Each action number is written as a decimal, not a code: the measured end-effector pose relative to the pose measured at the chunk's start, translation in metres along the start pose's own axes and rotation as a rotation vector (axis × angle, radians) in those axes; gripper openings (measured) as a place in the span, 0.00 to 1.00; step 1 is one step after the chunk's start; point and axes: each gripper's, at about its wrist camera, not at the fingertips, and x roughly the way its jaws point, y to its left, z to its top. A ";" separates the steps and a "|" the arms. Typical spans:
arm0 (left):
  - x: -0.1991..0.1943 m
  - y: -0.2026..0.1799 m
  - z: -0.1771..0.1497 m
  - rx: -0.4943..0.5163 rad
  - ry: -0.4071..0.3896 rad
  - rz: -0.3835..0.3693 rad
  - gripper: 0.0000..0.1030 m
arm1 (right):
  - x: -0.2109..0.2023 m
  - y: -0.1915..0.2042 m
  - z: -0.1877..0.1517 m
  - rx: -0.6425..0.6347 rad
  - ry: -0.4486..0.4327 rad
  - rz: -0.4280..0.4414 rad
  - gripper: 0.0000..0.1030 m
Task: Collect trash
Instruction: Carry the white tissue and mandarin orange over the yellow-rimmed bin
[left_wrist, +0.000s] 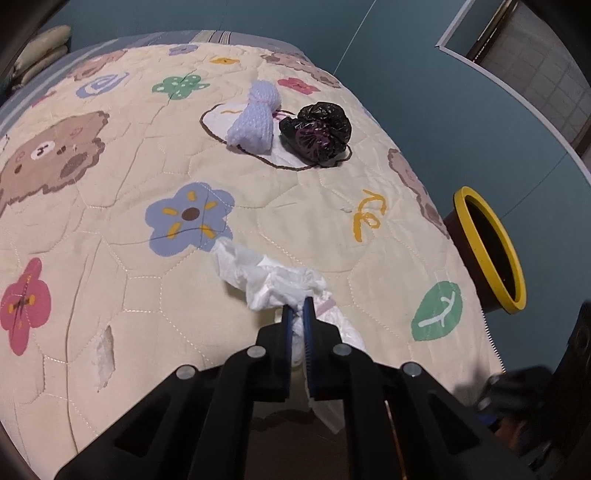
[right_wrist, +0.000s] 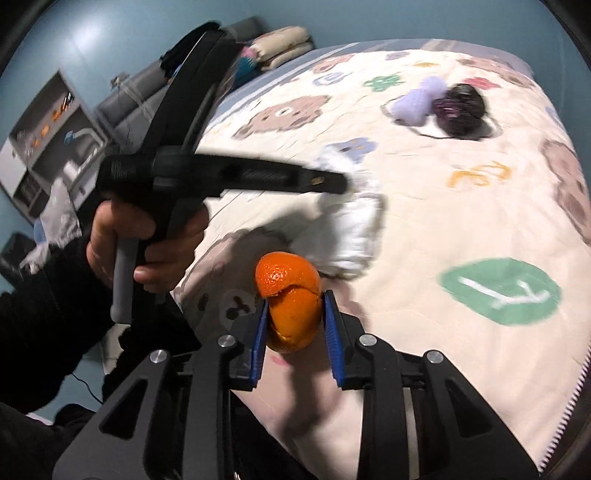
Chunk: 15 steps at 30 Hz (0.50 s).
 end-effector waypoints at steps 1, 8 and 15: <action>-0.001 -0.001 0.000 -0.001 -0.005 0.003 0.05 | -0.009 -0.007 -0.002 0.020 -0.007 0.002 0.26; -0.013 -0.015 0.000 0.027 -0.040 -0.004 0.04 | -0.072 -0.044 -0.020 0.122 -0.100 -0.047 0.26; -0.038 -0.047 0.007 0.058 -0.112 -0.048 0.04 | -0.125 -0.078 -0.029 0.208 -0.211 -0.113 0.26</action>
